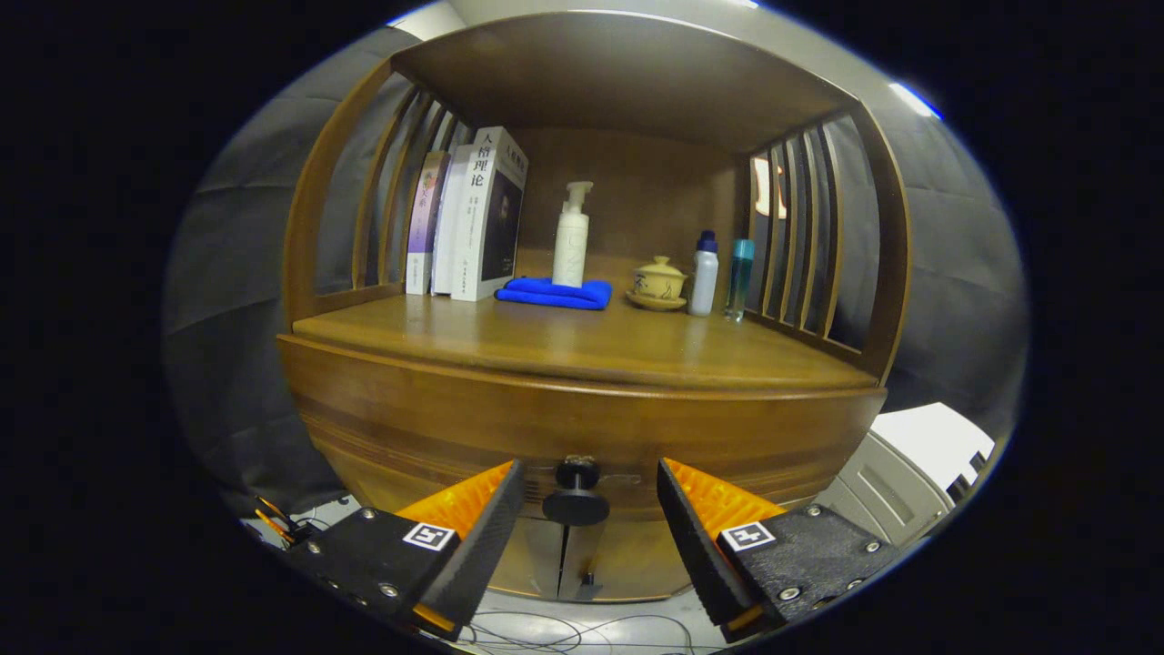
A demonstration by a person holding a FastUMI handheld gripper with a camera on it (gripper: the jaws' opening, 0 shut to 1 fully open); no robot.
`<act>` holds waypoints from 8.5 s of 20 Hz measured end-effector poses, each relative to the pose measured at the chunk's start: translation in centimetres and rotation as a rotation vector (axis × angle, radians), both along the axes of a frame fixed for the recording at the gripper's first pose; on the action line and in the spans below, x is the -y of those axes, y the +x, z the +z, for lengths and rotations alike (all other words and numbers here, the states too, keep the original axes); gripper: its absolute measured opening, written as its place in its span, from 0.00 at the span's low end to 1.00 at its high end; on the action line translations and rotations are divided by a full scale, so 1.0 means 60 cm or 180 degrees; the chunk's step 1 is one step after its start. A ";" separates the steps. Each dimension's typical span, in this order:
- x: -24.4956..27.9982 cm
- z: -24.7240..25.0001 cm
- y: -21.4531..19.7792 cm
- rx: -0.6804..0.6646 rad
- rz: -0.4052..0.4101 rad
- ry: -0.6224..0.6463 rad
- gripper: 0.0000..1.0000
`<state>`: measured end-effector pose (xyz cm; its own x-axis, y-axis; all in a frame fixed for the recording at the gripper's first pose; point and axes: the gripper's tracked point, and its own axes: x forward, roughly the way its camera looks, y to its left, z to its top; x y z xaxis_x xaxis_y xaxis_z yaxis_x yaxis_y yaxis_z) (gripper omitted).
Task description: Pull open the drawer, take out the items inside it, and place them on the countertop above the cabinet.
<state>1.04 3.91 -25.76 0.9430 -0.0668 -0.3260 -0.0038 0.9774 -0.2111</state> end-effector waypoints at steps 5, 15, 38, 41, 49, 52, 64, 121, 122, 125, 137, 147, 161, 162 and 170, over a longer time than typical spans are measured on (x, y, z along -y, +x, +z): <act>-0.013 -0.022 0.005 0.0037 -0.0073 0.0421 0.70; -0.011 -0.036 0.016 0.0060 0.0010 0.0351 0.44; -0.007 -0.031 -0.142 0.0161 -0.0014 0.0448 0.31; -0.007 -0.034 -0.179 0.0119 -0.0009 0.0439 0.31; -0.014 -0.034 -0.258 0.0056 -0.0026 0.0448 0.31; -0.018 -0.036 -0.271 -0.0014 0.0026 0.0352 0.31; -0.021 -0.021 -0.300 -0.0160 0.0045 0.0518 0.59; 0.032 -0.085 -0.021 -0.2392 -0.0380 0.0076 0.39; 0.037 -0.081 -0.027 -0.2371 -0.0371 -0.0017 0.39; 0.049 -0.057 -0.054 -0.2274 -0.0392 -0.0254 0.39; 0.062 0.087 -0.144 -0.1656 -0.0532 -0.0835 0.38; 0.018 0.210 -0.040 -0.0921 -0.0457 -0.0787 0.38; -0.027 0.148 0.209 -0.0848 0.0077 -0.0615 0.39; -0.027 0.139 0.216 -0.0873 0.0093 -0.0528 0.40; -0.021 0.110 0.252 -0.0775 0.0167 0.0010 0.51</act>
<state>16.15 5.14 -19.18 0.8388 -0.0183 -0.5441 -0.1049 0.9753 -0.1946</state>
